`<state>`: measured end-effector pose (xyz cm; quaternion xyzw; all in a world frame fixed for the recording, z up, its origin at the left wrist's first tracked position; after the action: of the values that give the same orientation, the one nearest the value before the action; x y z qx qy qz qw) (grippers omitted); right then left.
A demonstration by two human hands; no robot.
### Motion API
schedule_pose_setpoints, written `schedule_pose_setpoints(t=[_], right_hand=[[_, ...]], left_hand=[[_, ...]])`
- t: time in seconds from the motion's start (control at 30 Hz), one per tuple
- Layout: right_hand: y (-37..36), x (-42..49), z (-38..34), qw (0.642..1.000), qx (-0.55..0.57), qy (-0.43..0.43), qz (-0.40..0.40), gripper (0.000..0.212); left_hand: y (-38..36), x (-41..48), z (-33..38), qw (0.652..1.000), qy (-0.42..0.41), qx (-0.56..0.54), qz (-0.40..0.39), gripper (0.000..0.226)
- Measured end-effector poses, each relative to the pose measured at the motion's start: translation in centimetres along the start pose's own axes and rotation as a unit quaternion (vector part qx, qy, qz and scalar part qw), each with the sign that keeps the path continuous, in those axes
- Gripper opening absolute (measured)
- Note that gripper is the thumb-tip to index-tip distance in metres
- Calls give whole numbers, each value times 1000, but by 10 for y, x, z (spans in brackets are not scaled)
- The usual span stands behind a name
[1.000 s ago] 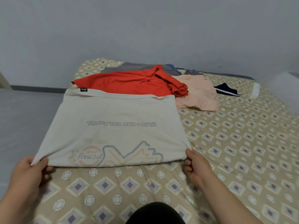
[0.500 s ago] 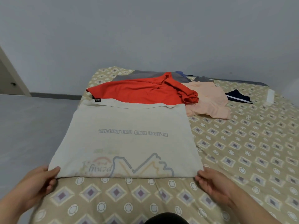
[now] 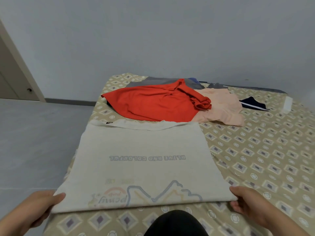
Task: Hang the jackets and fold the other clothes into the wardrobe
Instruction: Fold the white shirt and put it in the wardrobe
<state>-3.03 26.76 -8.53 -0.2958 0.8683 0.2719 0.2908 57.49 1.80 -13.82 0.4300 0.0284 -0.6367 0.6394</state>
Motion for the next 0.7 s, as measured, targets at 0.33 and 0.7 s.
schedule_pose_setpoints(t=[0.33,0.7], right_hand=[[38,-22,4,933,-340,96,69,28],[-89,44,-123,864,-366,332,91,46]], left_hand=[[13,-39,-22,969,-64,232,-48,40],[-25,34,145,942,-252,149,165,60]])
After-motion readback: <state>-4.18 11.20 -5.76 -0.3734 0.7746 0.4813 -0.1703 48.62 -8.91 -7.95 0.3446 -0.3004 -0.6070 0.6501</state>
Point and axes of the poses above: each hand's wrist, its own x-axis towards the middle knuckle, its own y-axis out of the back of the hand, z = x × y, the point moved 8 cm from there along x, towards the middle knuckle, and after that the axes turned 13 degrees about z, right-handed, at the moved point
